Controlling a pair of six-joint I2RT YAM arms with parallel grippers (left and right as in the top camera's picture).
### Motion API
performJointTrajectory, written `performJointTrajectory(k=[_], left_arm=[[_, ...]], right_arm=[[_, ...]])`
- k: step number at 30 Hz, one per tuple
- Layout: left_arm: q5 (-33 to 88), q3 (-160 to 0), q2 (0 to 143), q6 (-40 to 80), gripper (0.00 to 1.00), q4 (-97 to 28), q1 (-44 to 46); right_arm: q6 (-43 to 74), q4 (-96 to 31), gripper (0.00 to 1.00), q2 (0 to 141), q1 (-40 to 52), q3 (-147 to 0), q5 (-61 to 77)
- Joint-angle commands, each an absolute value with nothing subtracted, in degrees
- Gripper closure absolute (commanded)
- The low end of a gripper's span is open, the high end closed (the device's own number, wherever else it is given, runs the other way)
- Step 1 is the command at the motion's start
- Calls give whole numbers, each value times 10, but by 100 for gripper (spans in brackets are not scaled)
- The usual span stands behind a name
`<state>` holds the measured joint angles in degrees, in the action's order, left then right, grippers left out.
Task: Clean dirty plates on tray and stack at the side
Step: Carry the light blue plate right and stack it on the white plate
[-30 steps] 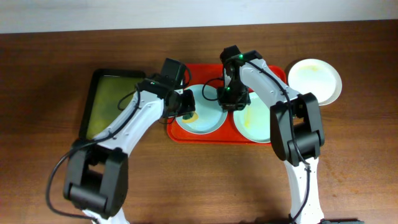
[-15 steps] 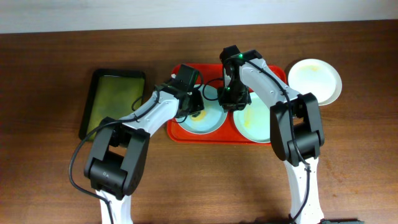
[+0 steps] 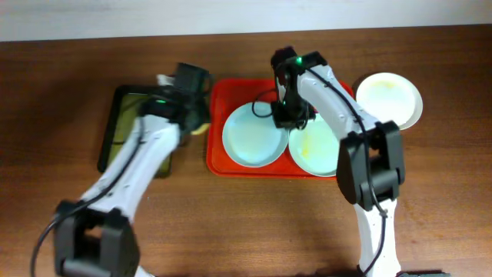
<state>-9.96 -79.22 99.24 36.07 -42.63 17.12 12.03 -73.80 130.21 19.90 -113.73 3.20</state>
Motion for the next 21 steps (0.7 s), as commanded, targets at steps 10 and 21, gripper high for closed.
performJointTrajectory(k=[10,21], left_arm=[[-103,-728,962,297,100,-525,-65],[-102,-720,962,297,100,-522,-65]], right_arm=[[-77,-787,96,1232,448,-1301,-737],[-141,-780,96,1232,369,-1301,-302]])
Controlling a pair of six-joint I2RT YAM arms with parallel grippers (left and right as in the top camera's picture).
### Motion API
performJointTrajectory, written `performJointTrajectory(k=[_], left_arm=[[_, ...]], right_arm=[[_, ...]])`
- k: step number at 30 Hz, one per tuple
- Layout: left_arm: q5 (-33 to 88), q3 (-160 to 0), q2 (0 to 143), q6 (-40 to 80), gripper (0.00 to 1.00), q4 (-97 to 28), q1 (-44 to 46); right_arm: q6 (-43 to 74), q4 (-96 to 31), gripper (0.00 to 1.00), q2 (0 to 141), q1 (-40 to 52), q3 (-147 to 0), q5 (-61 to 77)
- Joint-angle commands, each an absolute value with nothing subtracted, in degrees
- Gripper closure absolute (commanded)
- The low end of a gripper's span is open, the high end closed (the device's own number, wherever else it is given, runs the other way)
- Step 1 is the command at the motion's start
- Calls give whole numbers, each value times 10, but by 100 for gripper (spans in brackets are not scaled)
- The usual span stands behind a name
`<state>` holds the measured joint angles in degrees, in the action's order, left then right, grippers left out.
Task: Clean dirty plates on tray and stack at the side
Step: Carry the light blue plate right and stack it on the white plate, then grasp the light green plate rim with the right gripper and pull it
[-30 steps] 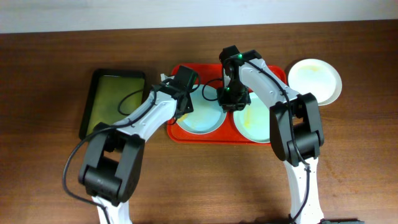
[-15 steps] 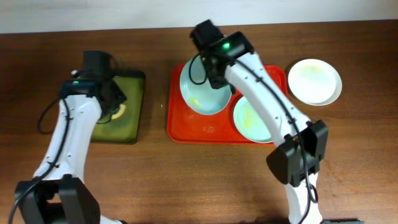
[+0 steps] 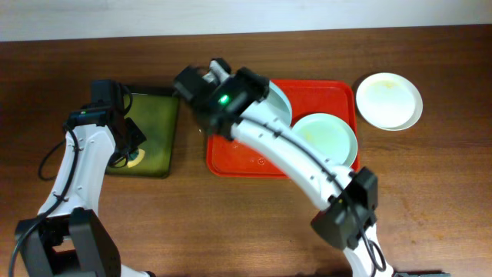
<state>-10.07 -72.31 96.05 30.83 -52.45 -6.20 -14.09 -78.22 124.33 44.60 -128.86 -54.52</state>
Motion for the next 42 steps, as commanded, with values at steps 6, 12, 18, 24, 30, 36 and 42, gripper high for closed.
performJointTrajectory(k=[6,12,18,24,30,36,42], left_arm=[[-102,-720,962,297,100,-521,-65],[-102,-720,962,297,100,-521,-65],[-102,-720,962,297,100,-517,-65],[-94,-720,962,297,100,-515,-65],[-83,-720,962,297,100,-508,-65],[-83,-720,962,297,100,-503,-65],[-83,-720,962,297,100,-502,-65]], right_arm=[[-141,-776,96,1233,-1,-1298,172],[-1,-663,96,1234,-259,-1197,184],[50,-501,74,1234,-295,-1034,184],[43,-657,53,1207,-257,-1146,251],[-118,-694,46,1232,-29,-1076,4],[-172,-606,41,1233,-4,-934,42],[-128,-631,62,1233,-3,-932,169]])
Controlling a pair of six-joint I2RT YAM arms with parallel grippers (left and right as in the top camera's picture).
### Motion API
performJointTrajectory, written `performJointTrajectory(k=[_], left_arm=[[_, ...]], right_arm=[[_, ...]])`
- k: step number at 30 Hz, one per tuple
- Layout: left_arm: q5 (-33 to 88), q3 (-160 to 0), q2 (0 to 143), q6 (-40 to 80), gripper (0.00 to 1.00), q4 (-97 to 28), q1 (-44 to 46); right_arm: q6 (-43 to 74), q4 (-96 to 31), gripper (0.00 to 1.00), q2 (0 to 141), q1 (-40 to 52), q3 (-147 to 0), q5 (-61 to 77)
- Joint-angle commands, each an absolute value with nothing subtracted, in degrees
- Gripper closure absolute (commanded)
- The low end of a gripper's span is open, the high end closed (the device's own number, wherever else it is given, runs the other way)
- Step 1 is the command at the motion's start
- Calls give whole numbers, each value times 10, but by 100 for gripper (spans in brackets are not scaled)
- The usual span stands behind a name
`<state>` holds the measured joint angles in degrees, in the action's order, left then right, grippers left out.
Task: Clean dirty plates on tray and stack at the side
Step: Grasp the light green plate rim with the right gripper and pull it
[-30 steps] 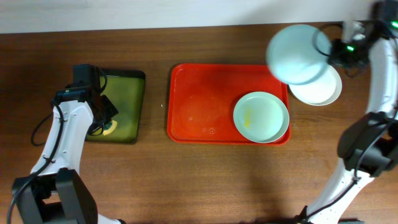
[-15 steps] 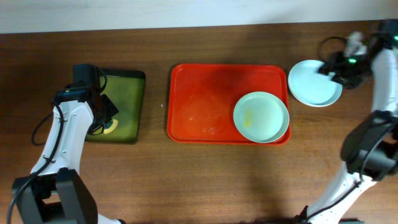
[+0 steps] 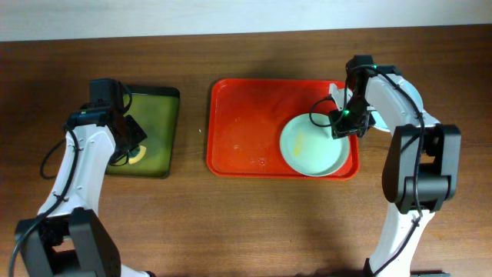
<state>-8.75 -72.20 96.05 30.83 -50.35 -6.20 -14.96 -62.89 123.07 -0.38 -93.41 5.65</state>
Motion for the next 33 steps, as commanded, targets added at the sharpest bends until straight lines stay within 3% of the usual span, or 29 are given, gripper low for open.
performJointTrajectory(k=[1,4,10,15,23,25,27,29,31,33], left_arm=[[-83,-720,962,297,100,-502,-65],[-81,-720,962,297,100,-503,-65],[-67,-720,962,297,100,-502,-65],[-8,-720,962,296,100,-460,-58],[-12,-712,1075,260,99,-342,-50],[-12,-712,1103,260,94,-333,-50],[-12,-712,1109,260,78,-335,-50],[-12,-722,1109,257,74,-344,-51],[-12,-757,1103,239,77,-385,-51],[-12,-800,1080,239,100,-440,-51]], right_arm=[[-128,-628,60,1233,-3,-932,201],[-13,-648,55,1233,-4,-932,62],[50,-653,56,1233,0,-873,81],[50,-621,81,1233,3,-864,159],[50,-562,83,1233,13,-863,159],[50,-561,83,1233,23,-862,159],[50,-552,83,1233,34,-860,159],[50,-542,83,1233,54,-860,159],[50,-535,83,1233,70,-860,159],[67,-519,84,1233,87,-860,159]])
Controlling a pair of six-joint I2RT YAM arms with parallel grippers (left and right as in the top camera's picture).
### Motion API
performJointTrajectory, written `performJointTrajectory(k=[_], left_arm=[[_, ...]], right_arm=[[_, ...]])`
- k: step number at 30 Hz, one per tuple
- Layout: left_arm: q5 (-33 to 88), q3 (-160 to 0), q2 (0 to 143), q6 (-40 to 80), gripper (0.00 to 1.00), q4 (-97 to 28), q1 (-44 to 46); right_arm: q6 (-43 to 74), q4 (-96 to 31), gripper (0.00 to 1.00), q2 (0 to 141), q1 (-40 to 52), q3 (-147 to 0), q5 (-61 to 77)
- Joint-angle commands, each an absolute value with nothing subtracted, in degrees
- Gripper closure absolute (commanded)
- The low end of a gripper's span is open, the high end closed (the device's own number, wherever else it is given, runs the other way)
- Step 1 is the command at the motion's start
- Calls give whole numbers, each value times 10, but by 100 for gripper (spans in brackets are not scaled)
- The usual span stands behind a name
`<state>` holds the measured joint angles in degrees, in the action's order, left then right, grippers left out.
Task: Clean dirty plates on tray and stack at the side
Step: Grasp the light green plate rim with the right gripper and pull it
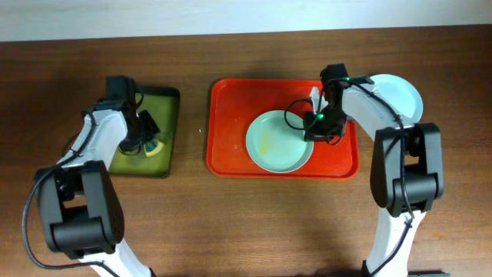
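Note:
One pale green plate [277, 142] with a yellow smear lies in the middle of the red tray [231, 154]. My right gripper [315, 128] is at the plate's right rim and looks shut on it. A stack of clean plates [400, 94] sits on the table to the right of the tray. My left gripper [146, 132] is over the green tray [157, 104] at the left, apparently shut on the yellow and blue sponge [154, 148].
The brown table [246, 223] runs under everything. Both arms' bases come in from the front edge. The plate stack nearly touches the red tray's right rim.
The plate has shifted left from the tray's right part to its middle, with my right gripper at its rim. My left gripper and the sponge have moved a little right on the green tray.
Two plates lay on the red tray, my right gripper between them and my left holding the sponge by the tray's left edge. Then my right arm held one plate at the tray's left. Later one plate remained on the tray, now pulled to its middle.

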<state>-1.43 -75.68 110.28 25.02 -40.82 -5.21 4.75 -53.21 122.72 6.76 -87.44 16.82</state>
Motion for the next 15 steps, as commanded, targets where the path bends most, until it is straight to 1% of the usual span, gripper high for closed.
performJointTrajectory(k=[1,3,4,6,7,8,9,13,14,15], left_arm=[[-12,-804,1067,239,100,-454,-51],[2,-804,1019,231,100,-477,-51],[31,-804,987,210,100,-484,-50],[27,-804,955,209,99,-498,-49],[5,-802,958,209,74,-498,-49],[-10,-797,968,209,60,-494,-49],[-11,-791,998,209,52,-484,-49],[-11,-790,1116,210,51,-440,-50],[-10,-790,1135,211,58,-437,-50],[-10,-790,1142,211,62,-436,-50]], right_arm=[[79,-515,86,1233,90,-860,159],[85,-505,89,1233,93,-860,159],[86,-501,90,1233,94,-860,159],[87,-498,89,1233,94,-860,159],[87,-498,89,1233,94,-860,159],[87,-498,89,1233,94,-860,159],[87,-492,89,1233,94,-860,159],[87,-485,89,1233,95,-860,159],[87,-484,89,1233,95,-860,159],[87,-483,89,1233,95,-860,159]])
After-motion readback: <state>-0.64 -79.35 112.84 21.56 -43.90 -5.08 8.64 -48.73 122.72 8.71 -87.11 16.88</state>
